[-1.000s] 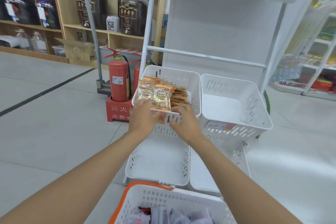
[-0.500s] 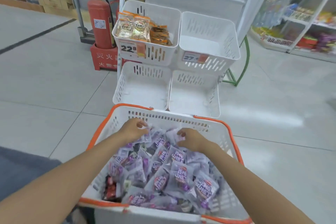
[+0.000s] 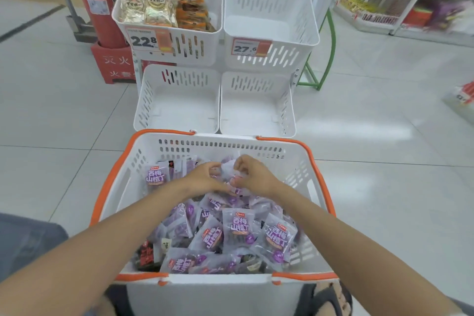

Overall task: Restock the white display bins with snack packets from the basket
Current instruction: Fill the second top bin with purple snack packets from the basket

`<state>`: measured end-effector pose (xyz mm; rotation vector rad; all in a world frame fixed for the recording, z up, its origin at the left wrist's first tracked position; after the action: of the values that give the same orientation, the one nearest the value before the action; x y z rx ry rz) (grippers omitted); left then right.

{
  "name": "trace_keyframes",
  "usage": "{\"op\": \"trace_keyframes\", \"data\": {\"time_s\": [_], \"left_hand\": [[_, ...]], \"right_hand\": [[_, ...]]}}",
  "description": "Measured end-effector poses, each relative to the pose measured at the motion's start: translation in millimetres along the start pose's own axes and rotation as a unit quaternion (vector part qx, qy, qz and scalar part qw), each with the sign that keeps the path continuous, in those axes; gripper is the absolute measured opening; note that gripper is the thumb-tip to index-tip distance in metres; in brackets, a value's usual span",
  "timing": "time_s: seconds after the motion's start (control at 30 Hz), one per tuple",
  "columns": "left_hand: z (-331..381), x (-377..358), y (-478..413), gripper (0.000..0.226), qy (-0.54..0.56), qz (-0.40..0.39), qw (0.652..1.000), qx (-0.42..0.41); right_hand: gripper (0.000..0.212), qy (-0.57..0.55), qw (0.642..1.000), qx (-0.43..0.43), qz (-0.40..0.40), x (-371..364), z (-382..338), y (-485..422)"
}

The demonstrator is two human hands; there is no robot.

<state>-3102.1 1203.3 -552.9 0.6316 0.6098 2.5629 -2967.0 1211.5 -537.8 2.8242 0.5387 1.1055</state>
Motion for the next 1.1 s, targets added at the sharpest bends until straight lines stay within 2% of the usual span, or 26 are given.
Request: {"op": "trace_keyframes", "data": {"time_s": [0.07, 0.13, 0.23, 0.37, 0.43, 0.47, 0.53, 0.63, 0.67, 0.77, 0.83, 0.9, 0.97, 1.0, 1.07, 1.1], "left_hand": [[4.9, -5.7, -4.9, 0.049, 0.049, -0.028, 0.998, 0.001], [7.7, 4.1, -11.3, 0.046, 0.108, 0.008, 0.994, -0.004], [-2.5, 32.8, -17.6, 0.056, 0.209, 0.092, 0.974, 0.008], [-30.3, 46.8, -27.0, 0.073, 0.288, 0.11, 0.95, 0.049], [-35.1, 47.5, -31.7, 0.064, 0.295, 0.115, 0.947, 0.056], [-35.8, 47.4, -33.6, 0.06, 0.296, 0.119, 0.946, 0.056], [-35.7, 46.2, -37.6, 0.057, 0.292, 0.129, 0.946, 0.058], [-18.3, 29.9, -41.7, 0.058, 0.278, 0.1, 0.954, 0.052], [-8.3, 21.3, -41.7, 0.06, 0.288, 0.079, 0.953, 0.044], [18.2, 2.9, -38.4, 0.098, 0.351, 0.02, 0.936, 0.035], [21.4, 6.0, -36.9, 0.1, 0.357, 0.033, 0.933, 0.034], [16.4, 13.1, -34.0, 0.096, 0.391, 0.065, 0.917, 0.042], [15.1, 15.2, -29.6, 0.095, 0.42, 0.076, 0.903, 0.048], [15.5, 16.9, -27.8, 0.092, 0.418, 0.086, 0.903, 0.047], [17.2, 26.2, -22.8, 0.09, 0.426, 0.111, 0.897, 0.041], [18.5, 31.4, -20.7, 0.092, 0.44, 0.118, 0.889, 0.035]], "right_hand": [[0.029, -0.131, 0.991, 0.001, 0.027, 24.1, -9.6, 1.8], [0.033, -0.171, 0.984, -0.01, 0.053, 43.2, -8.8, 2.6], [0.043, -0.027, 0.994, -0.034, 0.1, 53.6, 8.3, 1.9], [0.092, 0.138, 0.989, -0.024, -0.052, -10.0, 26.8, -15.9], [0.103, 0.121, 0.99, -0.066, -0.035, -20.5, 37.8, -29.9], [0.1, 0.095, 0.992, -0.083, -0.013, -16.0, 42.0, -38.0], [0.08, 0.062, 0.994, -0.085, 0.027, 2.6, 39.9, -50.7], [0.026, -0.013, 0.988, -0.078, 0.135, 39.4, 27.4, -57.7], [0.008, -0.058, 0.984, -0.08, 0.149, 44.2, 23.2, -58.6], [0.026, -0.259, 0.955, -0.098, 0.105, 39.2, 8.0, -58.2], [0.032, -0.378, 0.919, -0.109, 0.04, 37.5, -0.8, -53.4], [0.036, -0.451, 0.888, -0.089, -0.027, 38.9, -9.2, -48.6], [0.03, -0.45, 0.891, -0.057, -0.011, 46.4, -13.5, -50.0], [0.023, -0.423, 0.904, -0.048, 0.036, 53.1, -12.9, -51.5], [0.015, -0.32, 0.934, -0.064, 0.142, 66.4, -7.2, -48.6], [0.023, -0.266, 0.949, -0.082, 0.145, 65.6, -5.3, -45.8]]}}
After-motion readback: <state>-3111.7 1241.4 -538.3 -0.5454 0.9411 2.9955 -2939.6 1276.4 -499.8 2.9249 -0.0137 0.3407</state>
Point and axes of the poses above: each hand's wrist, its own y-axis away from the middle knuckle, its own x-axis out of the back of the hand, z = x × y, the point moved 8 cm from there along -y, towards the middle knuckle, and after that the axes turned 3 degrees about x, right-handed, at the moved point
